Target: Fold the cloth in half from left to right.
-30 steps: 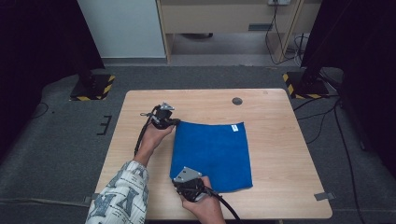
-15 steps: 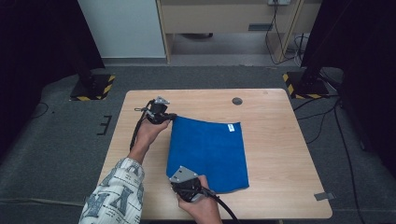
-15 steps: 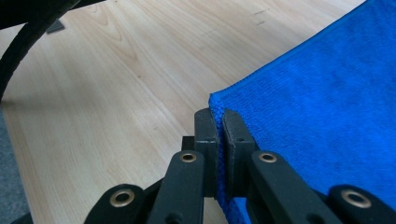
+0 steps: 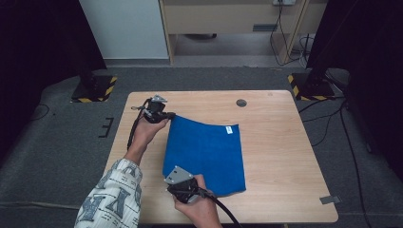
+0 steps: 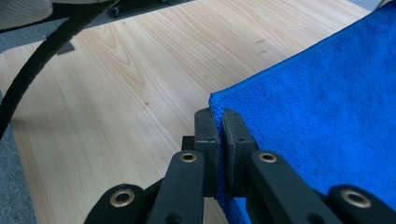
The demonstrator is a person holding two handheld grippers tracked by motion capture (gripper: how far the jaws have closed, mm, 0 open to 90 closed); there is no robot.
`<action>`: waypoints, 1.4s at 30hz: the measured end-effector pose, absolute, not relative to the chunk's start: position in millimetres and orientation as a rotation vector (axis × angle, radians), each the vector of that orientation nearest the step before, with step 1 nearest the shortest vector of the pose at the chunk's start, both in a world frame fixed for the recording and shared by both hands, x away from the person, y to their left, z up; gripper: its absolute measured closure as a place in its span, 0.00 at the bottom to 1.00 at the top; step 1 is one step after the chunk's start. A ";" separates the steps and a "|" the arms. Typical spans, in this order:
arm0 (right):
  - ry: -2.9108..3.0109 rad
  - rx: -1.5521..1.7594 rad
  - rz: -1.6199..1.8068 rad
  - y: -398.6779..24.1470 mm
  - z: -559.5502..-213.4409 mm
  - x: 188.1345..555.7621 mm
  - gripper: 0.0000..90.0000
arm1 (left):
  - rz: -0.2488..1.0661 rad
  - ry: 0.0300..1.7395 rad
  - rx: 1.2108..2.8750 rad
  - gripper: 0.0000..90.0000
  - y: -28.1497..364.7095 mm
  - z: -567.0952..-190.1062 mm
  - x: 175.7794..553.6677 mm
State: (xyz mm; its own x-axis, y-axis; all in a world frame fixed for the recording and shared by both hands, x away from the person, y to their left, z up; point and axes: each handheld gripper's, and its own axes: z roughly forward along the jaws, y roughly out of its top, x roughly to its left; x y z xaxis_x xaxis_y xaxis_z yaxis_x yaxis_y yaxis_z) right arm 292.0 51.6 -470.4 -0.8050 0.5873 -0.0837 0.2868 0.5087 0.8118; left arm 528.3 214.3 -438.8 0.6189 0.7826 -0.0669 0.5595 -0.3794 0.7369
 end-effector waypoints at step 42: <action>2.402 0.708 1.311 91.8 -451.7 290.8 0.96 | 0.401 1.104 2.069 1.00 258.0 -421.2 522.2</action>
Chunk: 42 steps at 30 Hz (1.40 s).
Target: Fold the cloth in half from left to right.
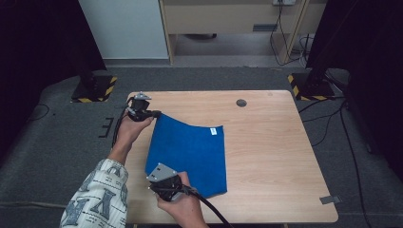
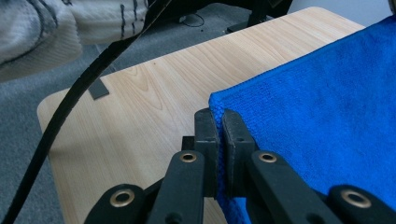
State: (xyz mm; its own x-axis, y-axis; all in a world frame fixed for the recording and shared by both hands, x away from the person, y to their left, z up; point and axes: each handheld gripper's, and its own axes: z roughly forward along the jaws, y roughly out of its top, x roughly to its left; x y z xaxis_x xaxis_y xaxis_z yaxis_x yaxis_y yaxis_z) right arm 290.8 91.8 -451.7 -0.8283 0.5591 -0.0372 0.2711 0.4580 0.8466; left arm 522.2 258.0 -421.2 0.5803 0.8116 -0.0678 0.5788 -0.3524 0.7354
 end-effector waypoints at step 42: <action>2.296 0.932 1.316 -23.2 -470.5 284.5 0.95 | 0.337 0.949 2.200 1.00 116.6 -434.6 539.1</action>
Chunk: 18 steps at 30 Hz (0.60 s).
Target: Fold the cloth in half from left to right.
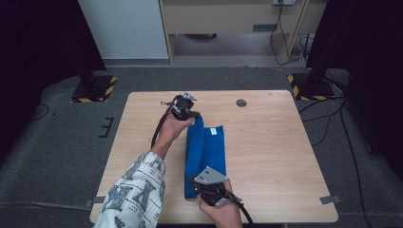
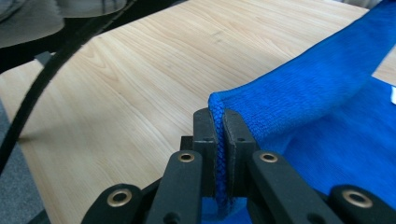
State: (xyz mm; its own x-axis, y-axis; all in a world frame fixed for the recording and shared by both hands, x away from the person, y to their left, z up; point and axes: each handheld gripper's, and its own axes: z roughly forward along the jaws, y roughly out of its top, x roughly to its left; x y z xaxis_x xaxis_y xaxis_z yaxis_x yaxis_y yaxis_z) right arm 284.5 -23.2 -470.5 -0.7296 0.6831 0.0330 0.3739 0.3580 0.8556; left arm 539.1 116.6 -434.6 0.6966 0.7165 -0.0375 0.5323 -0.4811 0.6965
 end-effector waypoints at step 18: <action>2.282 1.048 1.210 -48.1 -491.7 282.5 0.90 | 0.262 0.962 2.212 1.00 90.3 -458.3 540.5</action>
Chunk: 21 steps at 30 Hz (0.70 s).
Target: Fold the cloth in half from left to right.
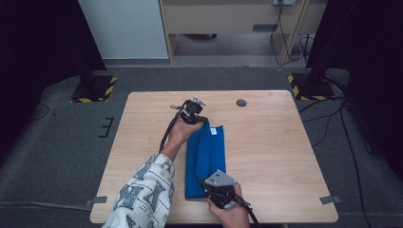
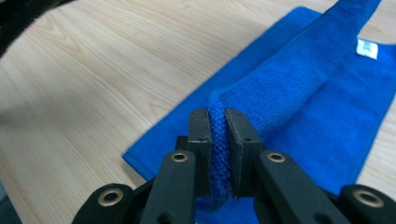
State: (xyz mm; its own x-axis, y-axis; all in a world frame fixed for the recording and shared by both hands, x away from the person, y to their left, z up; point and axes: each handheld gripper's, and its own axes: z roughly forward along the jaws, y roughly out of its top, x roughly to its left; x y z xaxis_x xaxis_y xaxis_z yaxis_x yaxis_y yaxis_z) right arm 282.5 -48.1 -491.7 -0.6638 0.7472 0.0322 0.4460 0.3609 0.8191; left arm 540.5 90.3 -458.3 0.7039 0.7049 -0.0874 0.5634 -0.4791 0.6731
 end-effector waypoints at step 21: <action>2.309 1.125 1.112 -74.9 -500.4 285.0 0.79 | 0.225 0.953 2.198 1.00 73.4 -467.2 535.7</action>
